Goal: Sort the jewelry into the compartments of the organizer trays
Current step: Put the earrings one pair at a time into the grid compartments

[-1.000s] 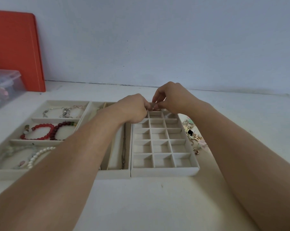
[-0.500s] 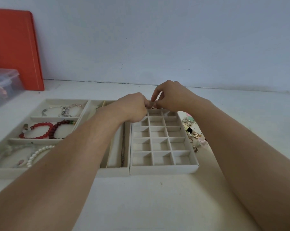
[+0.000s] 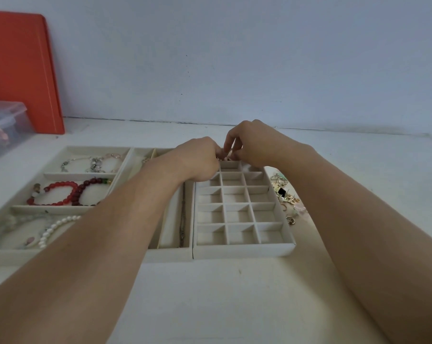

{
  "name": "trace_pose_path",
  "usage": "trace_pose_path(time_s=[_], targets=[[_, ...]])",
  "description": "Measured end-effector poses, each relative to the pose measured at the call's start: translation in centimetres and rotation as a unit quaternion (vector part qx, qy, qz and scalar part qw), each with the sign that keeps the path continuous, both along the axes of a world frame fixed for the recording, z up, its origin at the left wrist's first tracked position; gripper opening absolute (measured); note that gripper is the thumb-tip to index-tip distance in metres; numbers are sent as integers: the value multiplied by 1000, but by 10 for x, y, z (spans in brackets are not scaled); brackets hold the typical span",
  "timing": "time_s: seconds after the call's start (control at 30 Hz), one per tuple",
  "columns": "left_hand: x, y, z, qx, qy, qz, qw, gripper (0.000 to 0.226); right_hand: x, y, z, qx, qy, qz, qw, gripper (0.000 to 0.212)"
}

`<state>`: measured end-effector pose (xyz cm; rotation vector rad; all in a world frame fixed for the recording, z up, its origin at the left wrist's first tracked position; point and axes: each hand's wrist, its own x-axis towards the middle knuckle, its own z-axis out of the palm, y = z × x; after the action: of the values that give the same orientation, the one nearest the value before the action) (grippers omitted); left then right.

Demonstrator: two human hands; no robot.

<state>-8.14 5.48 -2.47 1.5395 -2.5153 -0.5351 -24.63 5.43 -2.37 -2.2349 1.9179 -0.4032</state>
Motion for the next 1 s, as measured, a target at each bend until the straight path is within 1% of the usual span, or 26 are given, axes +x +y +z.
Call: trace_pose_path(time_s=[0.2, 0.3, 0.4, 0.5, 0.53, 0.6, 0.7, 0.83, 0.9, 1.0], targets=[[-1, 1, -1, -2, -17, 0, 1000, 48, 3, -2, -2, -23, 54, 5, 998, 20], [0, 0, -3, -7, -16, 1, 1000, 46, 3, -5, -6, -36, 78, 7, 996, 20], [0, 0, -1, -19, 21, 9, 1000, 37, 3, -5, -7, -40, 94, 1, 995, 18], [2, -3, 3, -55, 76, 57, 994, 19, 3, -4, -5, -14, 75, 10, 997, 18], [3, -5, 3, -62, 92, 73, 991, 17, 4, -4, -5, -6, 70, 16, 997, 18], [5, -6, 4, -61, 106, 88, 989, 19, 5, -4, -6, 4, 74, 24, 997, 21], [6, -6, 4, -49, 104, 90, 989, 22, 4, -4, -5, 3, 72, 23, 997, 23], [6, -6, 4, -45, 108, 88, 989, 20, 3, -3, -3, 7, 61, 22, 998, 23], [5, -7, 4, -44, 106, 88, 989, 18, 2, -3, -2, 15, 46, 24, 999, 18], [5, -6, 4, -38, 105, 85, 990, 17, 0, 1, 2, 30, 20, 34, 999, 5]])
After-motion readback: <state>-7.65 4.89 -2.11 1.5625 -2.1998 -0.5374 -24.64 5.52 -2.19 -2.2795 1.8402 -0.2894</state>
